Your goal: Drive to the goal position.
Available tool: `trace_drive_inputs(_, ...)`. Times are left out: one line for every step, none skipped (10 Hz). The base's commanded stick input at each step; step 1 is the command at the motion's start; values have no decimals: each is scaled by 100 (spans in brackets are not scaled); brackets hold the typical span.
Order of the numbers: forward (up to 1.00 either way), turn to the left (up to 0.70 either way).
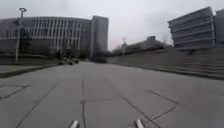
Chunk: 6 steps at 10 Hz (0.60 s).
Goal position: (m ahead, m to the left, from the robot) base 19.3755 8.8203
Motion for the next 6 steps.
trace_drive_inputs(100, 0)
trace_drive_inputs(100, 0)
trace_drive_inputs(100, 0)
trace_drive_inputs(100, 0)
trace_drive_inputs(100, 0)
trace_drive_inputs(100, 0)
